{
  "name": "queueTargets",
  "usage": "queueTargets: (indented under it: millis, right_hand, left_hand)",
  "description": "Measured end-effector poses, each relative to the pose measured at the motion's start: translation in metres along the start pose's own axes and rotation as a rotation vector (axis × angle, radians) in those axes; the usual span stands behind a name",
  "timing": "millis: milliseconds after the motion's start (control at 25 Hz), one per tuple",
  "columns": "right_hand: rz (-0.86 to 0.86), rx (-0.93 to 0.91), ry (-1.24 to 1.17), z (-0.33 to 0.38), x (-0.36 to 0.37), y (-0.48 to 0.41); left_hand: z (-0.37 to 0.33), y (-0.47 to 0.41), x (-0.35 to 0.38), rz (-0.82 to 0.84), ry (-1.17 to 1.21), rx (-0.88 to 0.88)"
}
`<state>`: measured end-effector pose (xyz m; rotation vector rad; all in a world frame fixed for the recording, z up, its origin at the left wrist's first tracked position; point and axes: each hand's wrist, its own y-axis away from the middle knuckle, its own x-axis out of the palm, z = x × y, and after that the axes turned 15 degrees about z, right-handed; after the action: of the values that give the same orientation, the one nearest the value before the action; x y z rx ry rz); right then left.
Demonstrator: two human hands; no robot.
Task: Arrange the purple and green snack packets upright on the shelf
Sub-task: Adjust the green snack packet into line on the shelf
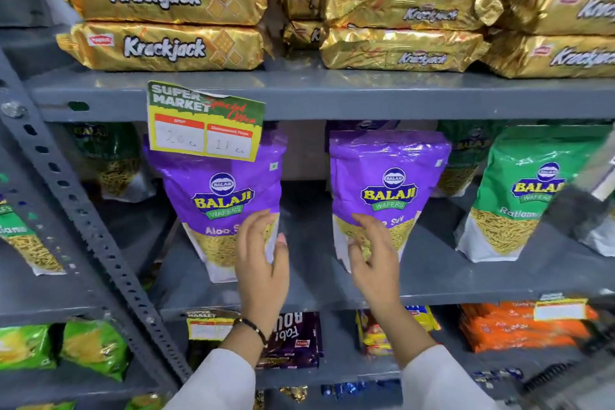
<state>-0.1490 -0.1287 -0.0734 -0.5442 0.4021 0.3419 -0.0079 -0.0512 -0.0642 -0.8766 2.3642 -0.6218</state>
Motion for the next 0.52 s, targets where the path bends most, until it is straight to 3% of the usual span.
queueTargets:
  millis: [120,360,520]
  right_hand:
    - [-0.008,0.033,-0.015,-0.028,-0.054,0.011]
    - [-0.179,0.252,-0.746,-0.093,-0.197,0.023]
    - [-0.152,0.329,-0.824,-0.161,-0.301,0.034]
  left_hand:
    - [-0.011,0.005,0.03,0.172,0.048,0.03]
    - [-0.062,0.025,0.137,0.399,0.399,-0.144]
    - [-0.118,0.037,0.25,0.342,0.596,-0.292]
